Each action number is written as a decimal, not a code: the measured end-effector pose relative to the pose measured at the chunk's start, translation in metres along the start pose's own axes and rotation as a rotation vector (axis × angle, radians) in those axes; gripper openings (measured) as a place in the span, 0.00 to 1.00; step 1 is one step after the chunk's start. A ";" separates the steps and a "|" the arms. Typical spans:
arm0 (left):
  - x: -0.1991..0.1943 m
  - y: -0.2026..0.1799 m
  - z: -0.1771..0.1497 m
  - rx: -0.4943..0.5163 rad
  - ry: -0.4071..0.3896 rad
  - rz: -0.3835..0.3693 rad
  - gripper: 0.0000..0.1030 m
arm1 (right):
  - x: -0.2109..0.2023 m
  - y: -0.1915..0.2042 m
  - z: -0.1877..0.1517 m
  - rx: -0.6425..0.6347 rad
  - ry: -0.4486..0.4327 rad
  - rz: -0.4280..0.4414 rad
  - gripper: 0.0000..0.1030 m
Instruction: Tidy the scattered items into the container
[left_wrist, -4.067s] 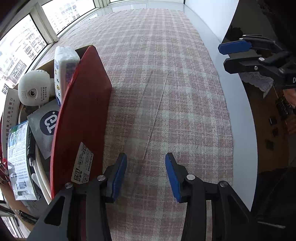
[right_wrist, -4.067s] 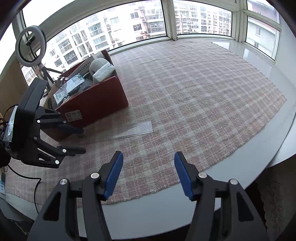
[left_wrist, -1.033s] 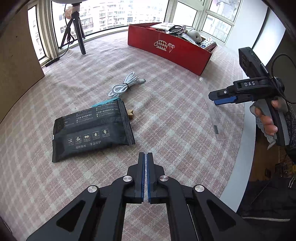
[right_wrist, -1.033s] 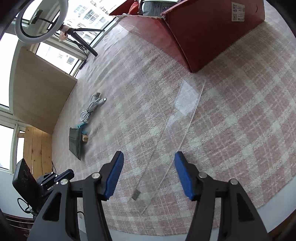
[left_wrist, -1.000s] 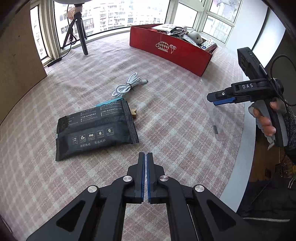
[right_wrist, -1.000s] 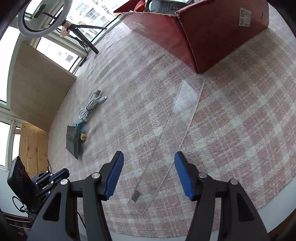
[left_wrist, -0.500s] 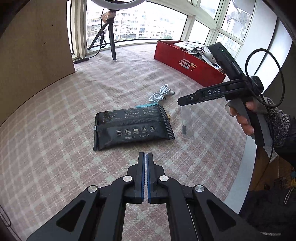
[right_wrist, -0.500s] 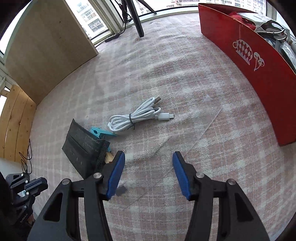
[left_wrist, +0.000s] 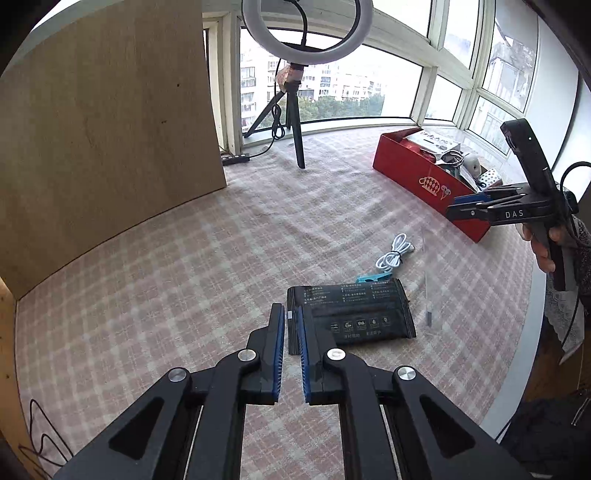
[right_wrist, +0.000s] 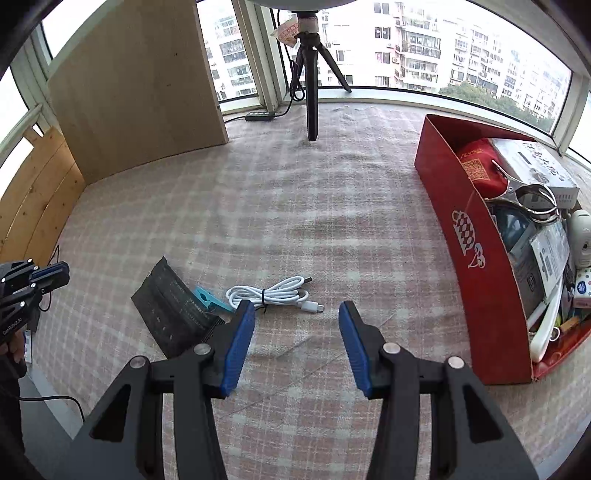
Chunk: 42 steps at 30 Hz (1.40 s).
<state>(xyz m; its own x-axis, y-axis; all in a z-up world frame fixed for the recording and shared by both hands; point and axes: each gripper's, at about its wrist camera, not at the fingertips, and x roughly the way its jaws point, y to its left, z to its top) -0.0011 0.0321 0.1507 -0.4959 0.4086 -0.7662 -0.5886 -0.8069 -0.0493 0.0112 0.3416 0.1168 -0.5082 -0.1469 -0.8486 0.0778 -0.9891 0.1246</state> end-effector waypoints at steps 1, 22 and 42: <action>-0.006 0.003 0.010 0.008 -0.011 0.020 0.11 | -0.006 0.000 0.010 -0.041 -0.012 0.001 0.45; 0.095 -0.064 -0.035 -0.217 0.344 -0.183 0.38 | 0.084 0.038 0.002 -0.697 0.178 0.103 0.45; 0.191 -0.181 0.044 0.406 0.361 -0.124 0.38 | 0.068 -0.101 -0.026 0.340 0.218 0.183 0.46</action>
<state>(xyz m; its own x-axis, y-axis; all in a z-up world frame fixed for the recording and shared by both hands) -0.0176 0.2745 0.0413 -0.1992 0.2606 -0.9447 -0.8626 -0.5041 0.0428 -0.0089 0.4320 0.0326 -0.3162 -0.3516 -0.8811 -0.1554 -0.8970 0.4138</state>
